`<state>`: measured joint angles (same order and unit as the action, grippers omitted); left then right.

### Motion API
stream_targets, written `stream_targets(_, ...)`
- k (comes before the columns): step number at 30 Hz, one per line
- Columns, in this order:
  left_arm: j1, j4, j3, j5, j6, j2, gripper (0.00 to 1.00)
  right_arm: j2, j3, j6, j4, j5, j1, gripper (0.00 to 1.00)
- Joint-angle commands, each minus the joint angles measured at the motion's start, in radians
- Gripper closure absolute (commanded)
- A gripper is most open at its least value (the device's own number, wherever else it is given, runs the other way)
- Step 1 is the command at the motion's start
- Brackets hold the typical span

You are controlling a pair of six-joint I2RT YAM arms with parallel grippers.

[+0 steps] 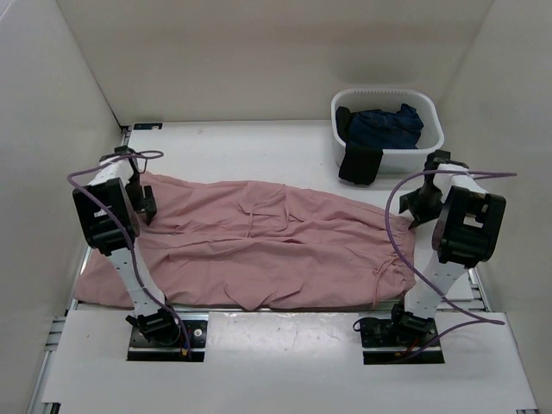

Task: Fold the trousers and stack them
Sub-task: Flatten the trousers out, then fold the trousers

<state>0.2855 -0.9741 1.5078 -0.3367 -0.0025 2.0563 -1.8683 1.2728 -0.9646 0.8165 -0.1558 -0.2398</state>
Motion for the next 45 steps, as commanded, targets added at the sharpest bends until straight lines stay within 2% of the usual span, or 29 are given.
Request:
stream_targets(1, -0.023, -0.028, 0.114, 0.092, 0.002, -0.115, 0.0, -0.014, 0.111, 0.13, 0.007, -0.027, 0.017, 0.37)
stream_targets(4, -0.023, -0.028, 0.282, 0.204, 0.002, -0.095, 0.0, -0.055, 0.197, 0.168, 0.062, -0.016, 0.039, 0.34)
stream_targets(6, -0.023, -0.028, 0.399, 0.217, 0.002, -0.044, 0.0, -0.065, 0.206, 0.168, 0.072, -0.004, 0.039, 0.33)
stream_targets(10, -0.023, -0.064, 0.589, 0.235, 0.002, 0.154, 0.0, -0.065, 0.197, 0.147, 0.052, -0.004, 0.048, 0.29)
stream_targets(11, -0.023, -0.077, 0.683, 0.279, 0.002, 0.235, 0.0, -0.065, 0.197, 0.147, 0.052, -0.004, 0.048, 0.29)
stream_targets(14, -0.023, -0.063, 0.791, 0.397, 0.002, 0.344, 0.0, -0.091, 0.221, 0.147, 0.052, -0.004, 0.057, 0.27)
stream_targets(17, -0.032, -0.02, 0.807, 0.4, 0.002, 0.381, 0.0, -0.118, 0.249, 0.147, 0.073, -0.004, 0.057, 0.26)
stream_targets(23, -0.032, -0.011, 0.786, 0.243, 0.002, 0.481, 0.0, -0.138, 0.228, 0.138, 0.082, 0.006, 0.057, 0.25)
stream_targets(25, -0.032, -0.011, 0.755, 0.243, 0.002, 0.495, 0.0, -0.149, 0.227, 0.138, 0.082, 0.006, 0.066, 0.3)
stream_targets(26, -0.032, -0.011, 0.746, 0.243, 0.002, 0.504, 0.06, -0.164, 0.227, 0.138, 0.082, 0.006, 0.066, 0.43)
stream_targets(27, -0.032, -0.011, 0.735, 0.255, 0.002, 0.504, 0.32, -0.164, 0.227, 0.138, 0.082, 0.006, 0.066, 0.5)
stream_targets(28, -0.032, -0.011, 0.714, 0.255, 0.002, 0.504, 0.65, -0.179, 0.238, 0.138, 0.082, 0.018, 0.066, 0.59)
stream_targets(29, -0.032, 0.0, 0.704, 0.255, 0.002, 0.504, 0.86, -0.193, 0.238, 0.138, 0.073, 0.028, 0.066, 0.69)
stream_targets(30, -0.032, 0.0, 0.704, 0.255, 0.002, 0.504, 0.86, -0.193, 0.247, 0.138, 0.073, 0.029, 0.066, 0.87)
stream_targets(32, -0.032, 0.009, 0.695, 0.228, 0.002, 0.472, 0.86, -0.204, 0.278, 0.138, 0.082, 0.039, 0.066, 0.99)
stream_targets(33, -0.032, 0.009, 0.707, 0.217, 0.002, 0.461, 0.86, -0.204, 0.289, 0.147, 0.082, 0.039, 0.066, 1.0)
stream_targets(41, -0.032, 0.058, 0.714, 0.047, 0.002, 0.198, 0.86, -0.077, 0.378, 0.179, 0.092, 0.082, 0.066, 1.0)
stream_targets(42, -0.032, 0.058, 0.7, 0.047, 0.002, 0.176, 0.86, -0.054, 0.39, 0.19, 0.11, 0.082, 0.066, 0.93)
stream_targets(45, -0.057, 0.058, 0.583, 0.057, 0.002, 0.102, 0.86, -0.022, 0.375, 0.201, 0.162, 0.07, 0.066, 0.48)
